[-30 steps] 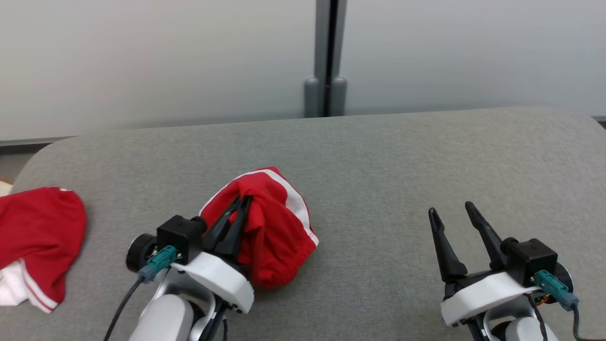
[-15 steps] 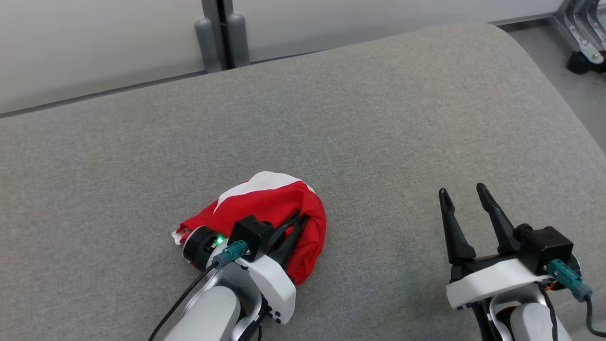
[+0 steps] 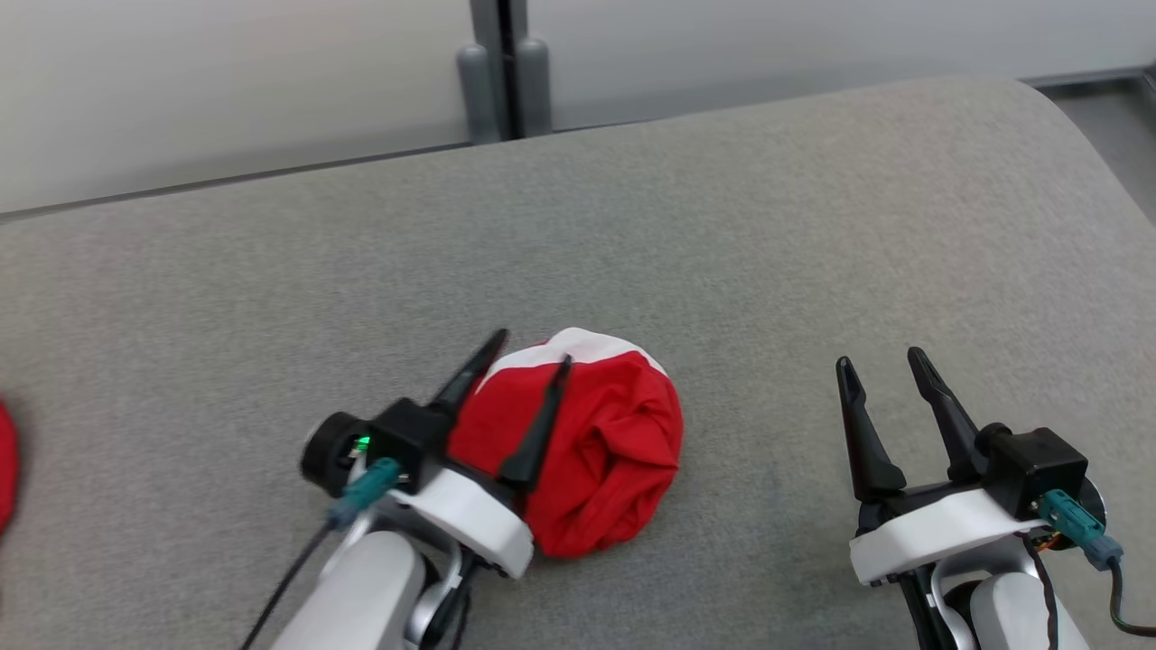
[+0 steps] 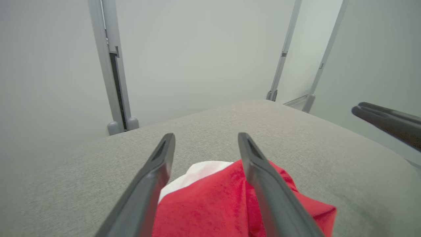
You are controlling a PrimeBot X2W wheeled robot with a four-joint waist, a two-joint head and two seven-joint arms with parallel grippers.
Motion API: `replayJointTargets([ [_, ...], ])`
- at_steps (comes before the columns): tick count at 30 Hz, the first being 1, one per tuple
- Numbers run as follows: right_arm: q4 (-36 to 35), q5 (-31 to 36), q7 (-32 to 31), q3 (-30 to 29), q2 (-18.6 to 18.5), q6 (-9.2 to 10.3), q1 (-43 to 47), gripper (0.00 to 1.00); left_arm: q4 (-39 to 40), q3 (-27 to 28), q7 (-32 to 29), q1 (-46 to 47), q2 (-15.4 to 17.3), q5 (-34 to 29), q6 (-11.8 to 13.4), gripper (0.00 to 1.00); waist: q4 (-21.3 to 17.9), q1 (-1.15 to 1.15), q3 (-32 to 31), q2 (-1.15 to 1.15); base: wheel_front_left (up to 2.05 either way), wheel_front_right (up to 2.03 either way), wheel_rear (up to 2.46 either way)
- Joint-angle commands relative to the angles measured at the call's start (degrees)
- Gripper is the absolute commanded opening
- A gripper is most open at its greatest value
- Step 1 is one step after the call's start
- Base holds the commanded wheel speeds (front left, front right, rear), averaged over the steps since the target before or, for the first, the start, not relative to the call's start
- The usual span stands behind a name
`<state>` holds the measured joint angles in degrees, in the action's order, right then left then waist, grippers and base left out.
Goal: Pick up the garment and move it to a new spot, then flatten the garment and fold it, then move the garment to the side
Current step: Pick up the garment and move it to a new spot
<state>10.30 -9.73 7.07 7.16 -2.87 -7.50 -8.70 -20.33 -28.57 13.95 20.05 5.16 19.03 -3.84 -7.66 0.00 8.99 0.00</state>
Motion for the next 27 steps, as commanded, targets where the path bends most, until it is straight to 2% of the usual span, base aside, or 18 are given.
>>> replayJointTargets([
  [1,-0.12,0.51,-0.13,-0.23,-0.1,0.02,0.53,1.0,1.19,1.5,0.46,-1.24,0.88,0.59,1.03,1.0,2.34,0.0,-2.04,0.0,0.0,0.0,0.0],
  [7,-0.64,1.42,-1.15,-0.59,-0.1,0.01,2.12,1.0,5.8,9.19,1.22,-6.28,3.32,2.69,5.09,1.0,5.76,0.0,-5.21,0.0,0.0,0.0,0.0],
  [11,-1.25,1.59,-1.95,-0.9,-0.27,0.02,3.21,1.0,8.11,14.37,1.19,-9.7,5.09,3.33,6.73,1.0,7.43,0.0,-6.8,0.0,0.0,0.0,0.0],
  [18,-2.61,1.83,-2.98,-1.42,-0.34,0.01,5.01,1.0,9.58,19.6,1.17,-14.75,7.72,3.95,6.06,1.0,9.07,0.0,-8.41,0.0,0.0,0.0,0.0],
  [20,-3.04,1.83,-3.39,-1.49,-0.38,0.02,5.68,1.0,10.68,19.9,1.15,-16.48,7.97,3.69,6.89,1.0,9.35,0.0,-8.93,0.0,0.0,0.0,0.0],
  [27,-4.06,1.77,-4.29,-2.09,-0.76,0.02,7.97,1.0,12.86,19.1,-1.08,-20.09,9.37,4.64,5.89,1.0,9.9,0.0,-10.51,0.0,0.0,0.0,0.0],
])
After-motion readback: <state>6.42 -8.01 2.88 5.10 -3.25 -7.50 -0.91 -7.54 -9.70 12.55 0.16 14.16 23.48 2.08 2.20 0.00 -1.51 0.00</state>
